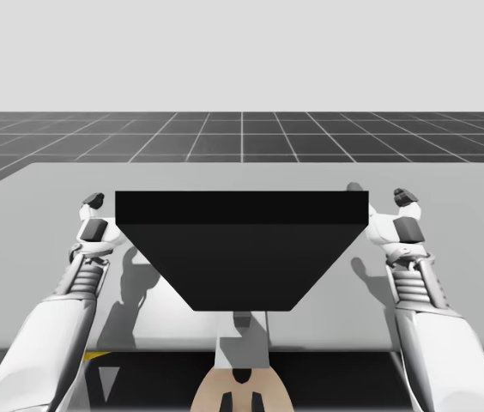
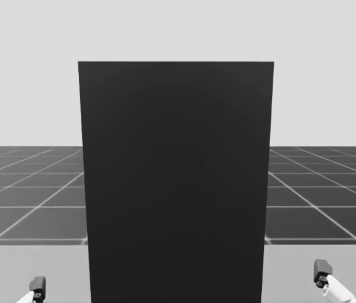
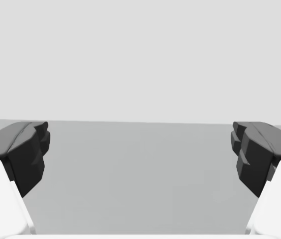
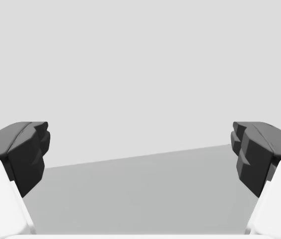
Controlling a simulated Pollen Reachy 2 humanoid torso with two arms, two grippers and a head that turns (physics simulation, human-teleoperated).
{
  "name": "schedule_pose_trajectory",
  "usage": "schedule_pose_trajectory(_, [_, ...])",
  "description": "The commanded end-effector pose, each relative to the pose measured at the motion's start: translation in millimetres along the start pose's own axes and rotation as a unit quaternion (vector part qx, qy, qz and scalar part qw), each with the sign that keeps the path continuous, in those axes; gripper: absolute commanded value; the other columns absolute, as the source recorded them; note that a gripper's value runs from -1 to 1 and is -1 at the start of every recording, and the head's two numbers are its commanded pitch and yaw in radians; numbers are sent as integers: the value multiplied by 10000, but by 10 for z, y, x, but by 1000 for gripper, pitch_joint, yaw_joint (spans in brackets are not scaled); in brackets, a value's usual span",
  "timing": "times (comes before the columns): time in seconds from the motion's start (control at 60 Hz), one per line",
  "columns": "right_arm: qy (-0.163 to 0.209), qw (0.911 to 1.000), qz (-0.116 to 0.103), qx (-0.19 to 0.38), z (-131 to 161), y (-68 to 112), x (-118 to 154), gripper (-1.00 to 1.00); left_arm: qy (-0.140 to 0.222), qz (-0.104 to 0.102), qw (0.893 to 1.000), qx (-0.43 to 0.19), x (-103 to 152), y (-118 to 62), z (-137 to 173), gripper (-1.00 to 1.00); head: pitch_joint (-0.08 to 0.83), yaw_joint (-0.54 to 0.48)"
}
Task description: Reach around the screen and pick up the object behind it.
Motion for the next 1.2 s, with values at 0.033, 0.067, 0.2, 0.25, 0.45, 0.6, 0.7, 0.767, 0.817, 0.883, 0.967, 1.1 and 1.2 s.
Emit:
schedule_pose_trajectory(0.033, [116, 9999, 72, -27, 21, 38, -15, -1000, 36, -12, 10000, -4, -3, 1, -3, -1000, -6, -6])
schedule_pose_trajectory(0.067, [132, 9998, 61, 130, 27, 55, -24, -1000, 60, -13, 10000, -8, -4, 1, -5, -1000, -3, -5])
schedule_pose_trajectory(0.2, [556, 9974, 224, 388, 35, 79, -91, -1000, 549, -63, 9982, -221, -59, -7, -27, -1000, 10, -6])
schedule_pose_trajectory(0.25, [958, 9931, 412, 532, 44, 84, -182, -1000, 881, -141, 9953, -365, -115, -9, -43, -1000, 22, -7])
schedule_pose_trajectory(0.45, [1436, 9792, 317, 1399, 113, 198, -373, -1000, 1637, -150, 9800, -1123, -212, -46, -22, -1000, 54, -9])
schedule_pose_trajectory(0.6, [1333, 9620, 214, 2372, 209, 315, -382, -1000, 1648, -145, 9663, -1972, -168, -114, 75, -1000, 73, -14])
schedule_pose_trajectory(0.7, [1235, 9541, 291, 2712, 255, 371, -386, -1000, 1662, -311, 9553, -2425, -152, -152, 147, -1000, 83, -17])
schedule_pose_trajectory(0.767, [1166, 9491, 287, 2911, 285, 405, -379, -1000, 1655, -438, 9484, -2670, -139, -193, 202, -1000, 89, -17])
schedule_pose_trajectory(0.817, [1107, 9441, 258, 3095, 309, 427, -372, -1000, 1634, -477, 9419, -2895, -125, -233, 244, -1000, 93, -18])
schedule_pose_trajectory(0.883, [1026, 9372, 236, 3324, 338, 446, -368, -1000, 1633, -506, 9345, -3121, -118, -283, 286, -1000, 98, -18])
schedule_pose_trajectory(0.967, [912, 9287, 204, 3590, 373, 474, -369, -1000, 1631, -557, 9273, -3324, -111, -366, 327, -1000, 101, -18])
schedule_pose_trajectory(1.1, [777, 9189, 190, 3862, 411, 518, -396, -1000, 1585, -592, 9171, -3610, -81, -525, 383, -1000, 105, -24])
schedule_pose_trajectory(1.2, [683, 9136, 199, 4004, 431, 533, -412, -1000, 1509, -635, 9099, -3811, -44, -642, 453, -1000, 108, -26])
